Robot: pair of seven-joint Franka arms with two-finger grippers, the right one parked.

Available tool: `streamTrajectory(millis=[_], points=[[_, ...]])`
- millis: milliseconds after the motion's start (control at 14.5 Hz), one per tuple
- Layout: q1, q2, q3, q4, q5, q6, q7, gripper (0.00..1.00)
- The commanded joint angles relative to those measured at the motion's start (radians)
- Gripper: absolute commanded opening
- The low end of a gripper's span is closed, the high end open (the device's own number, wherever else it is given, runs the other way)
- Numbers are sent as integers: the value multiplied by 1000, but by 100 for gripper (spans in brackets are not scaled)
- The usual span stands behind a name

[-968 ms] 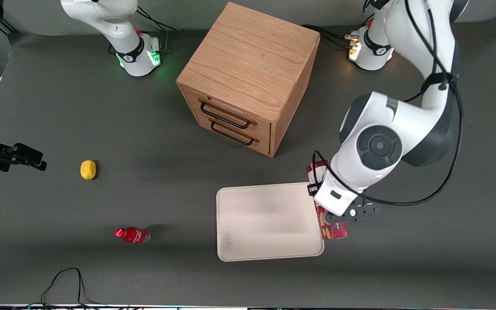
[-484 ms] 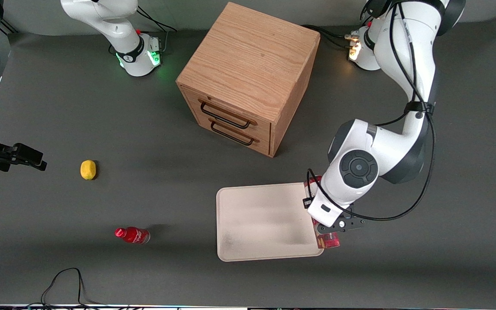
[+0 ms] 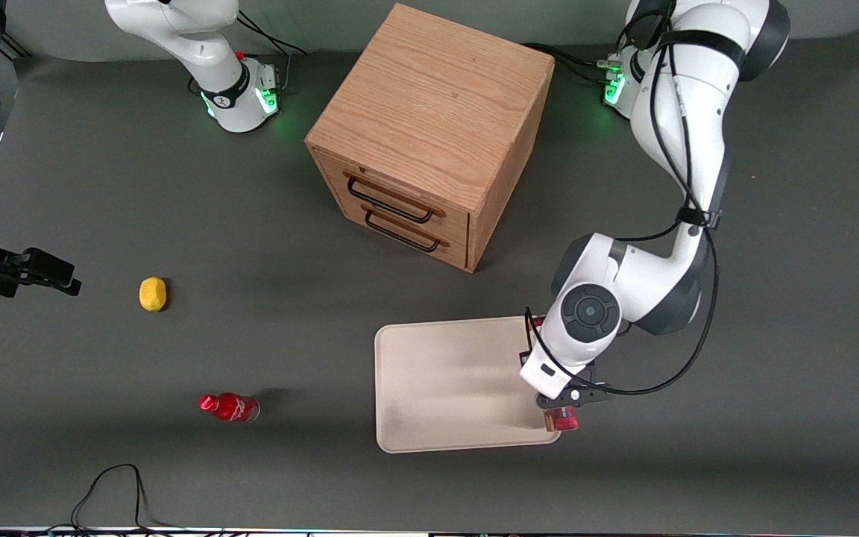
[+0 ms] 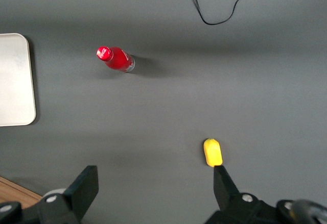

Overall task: Place red cookie box on tray
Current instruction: 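Lower the box onto the tray and open the left gripper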

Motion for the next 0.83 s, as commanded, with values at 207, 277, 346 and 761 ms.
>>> streamTrajectory(millis=[207,277,346,761], points=[[-11,29,5,-7,17,65,-10,0],[-11,29,5,-10,17,68,-10,0],[-11,29,5,-12,17,68,-10,0],[-8,33,5,-13,17,85,-7,100]])
